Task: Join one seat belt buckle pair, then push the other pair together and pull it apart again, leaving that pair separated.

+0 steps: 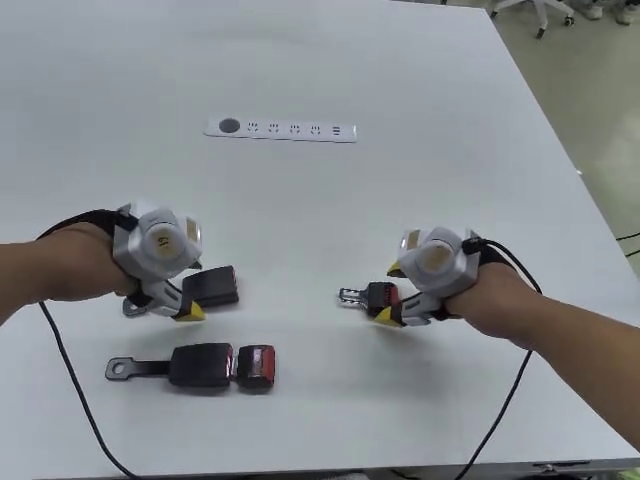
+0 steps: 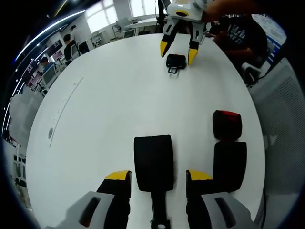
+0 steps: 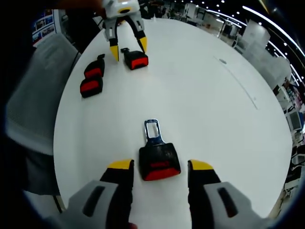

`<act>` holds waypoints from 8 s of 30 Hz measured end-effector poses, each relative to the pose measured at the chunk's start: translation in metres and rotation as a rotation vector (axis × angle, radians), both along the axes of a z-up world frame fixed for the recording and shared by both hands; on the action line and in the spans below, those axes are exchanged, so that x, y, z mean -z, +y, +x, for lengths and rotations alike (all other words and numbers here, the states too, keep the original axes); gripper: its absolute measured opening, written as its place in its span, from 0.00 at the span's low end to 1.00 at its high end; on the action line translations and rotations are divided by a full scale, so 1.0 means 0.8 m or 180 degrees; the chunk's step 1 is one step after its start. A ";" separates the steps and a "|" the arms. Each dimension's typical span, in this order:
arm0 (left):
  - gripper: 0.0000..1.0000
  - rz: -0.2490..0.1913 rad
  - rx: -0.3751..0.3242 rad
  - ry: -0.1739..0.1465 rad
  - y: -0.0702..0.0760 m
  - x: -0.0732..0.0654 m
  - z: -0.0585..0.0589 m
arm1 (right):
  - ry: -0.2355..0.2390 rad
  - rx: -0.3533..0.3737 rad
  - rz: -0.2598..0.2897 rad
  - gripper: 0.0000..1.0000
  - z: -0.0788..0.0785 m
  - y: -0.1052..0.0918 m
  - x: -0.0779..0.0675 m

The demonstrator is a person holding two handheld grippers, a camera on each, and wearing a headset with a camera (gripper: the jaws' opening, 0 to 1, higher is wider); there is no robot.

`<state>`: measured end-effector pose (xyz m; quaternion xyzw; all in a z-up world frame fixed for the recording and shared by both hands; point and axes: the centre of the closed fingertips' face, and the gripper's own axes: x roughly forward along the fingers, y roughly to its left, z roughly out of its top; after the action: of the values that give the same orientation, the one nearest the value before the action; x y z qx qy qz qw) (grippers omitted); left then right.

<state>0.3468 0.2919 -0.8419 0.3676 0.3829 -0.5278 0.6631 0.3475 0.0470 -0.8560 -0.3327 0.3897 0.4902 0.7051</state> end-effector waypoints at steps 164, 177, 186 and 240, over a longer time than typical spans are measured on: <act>0.33 0.0157 0.0193 0.0171 0.007 0.025 0.004 | 0.0176 -0.0646 0.0194 0.37 0.004 0.194 0.010; 0.33 0.0131 0.0115 0.0164 0.008 0.024 0.004 | 0.0150 -0.0454 0.0249 0.37 -0.008 0.135 0.009; 0.34 0.0035 0.0111 0.0066 0.008 0.021 0.003 | 0.0154 -0.0288 0.0051 0.37 -0.012 0.066 0.008; 0.87 -0.1303 -0.1475 -0.0758 0.105 -0.120 -0.114 | -0.0389 0.0987 0.0954 0.90 -0.092 0.021 -0.091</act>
<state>0.2560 0.3761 -0.7459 0.1889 0.2621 -0.3823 0.8657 0.2739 0.0634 -0.7836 -0.1894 0.3155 0.4074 0.8358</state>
